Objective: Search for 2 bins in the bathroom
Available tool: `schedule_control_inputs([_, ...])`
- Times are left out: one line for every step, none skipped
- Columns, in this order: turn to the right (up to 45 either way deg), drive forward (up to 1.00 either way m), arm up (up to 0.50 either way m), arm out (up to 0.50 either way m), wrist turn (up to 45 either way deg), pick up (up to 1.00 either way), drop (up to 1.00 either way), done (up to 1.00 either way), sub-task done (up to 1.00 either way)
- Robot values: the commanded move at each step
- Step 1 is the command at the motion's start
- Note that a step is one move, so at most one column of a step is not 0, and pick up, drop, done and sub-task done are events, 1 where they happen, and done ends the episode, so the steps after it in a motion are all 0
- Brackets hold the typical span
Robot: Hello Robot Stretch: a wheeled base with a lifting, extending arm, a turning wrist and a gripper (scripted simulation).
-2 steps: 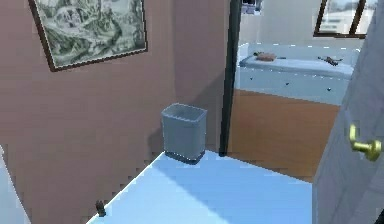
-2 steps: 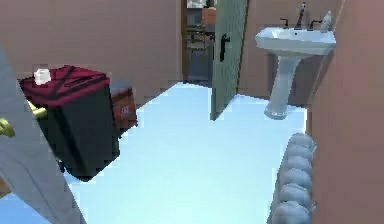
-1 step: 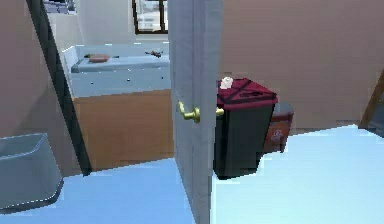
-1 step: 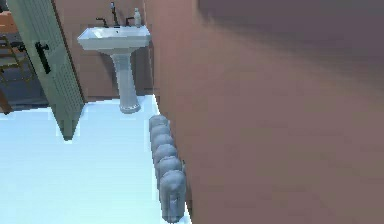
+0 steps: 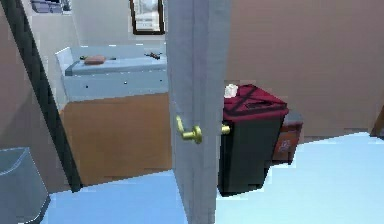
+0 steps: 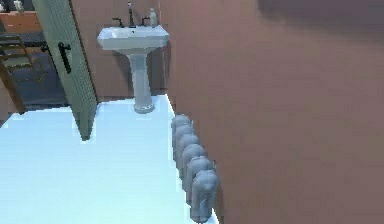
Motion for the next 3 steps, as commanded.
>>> schedule_control_inputs([-30.0,0.0,0.0,0.0,0.0,0.0,0.0,0.0,0.0])
schedule_control_inputs([0.0,0.65,0.0,0.0,0.0,0.0,0.0,0.0,0.0])
schedule_control_inputs([12.0,0.0,0.0,0.0,0.0,0.0,0.0,0.0,0.0])
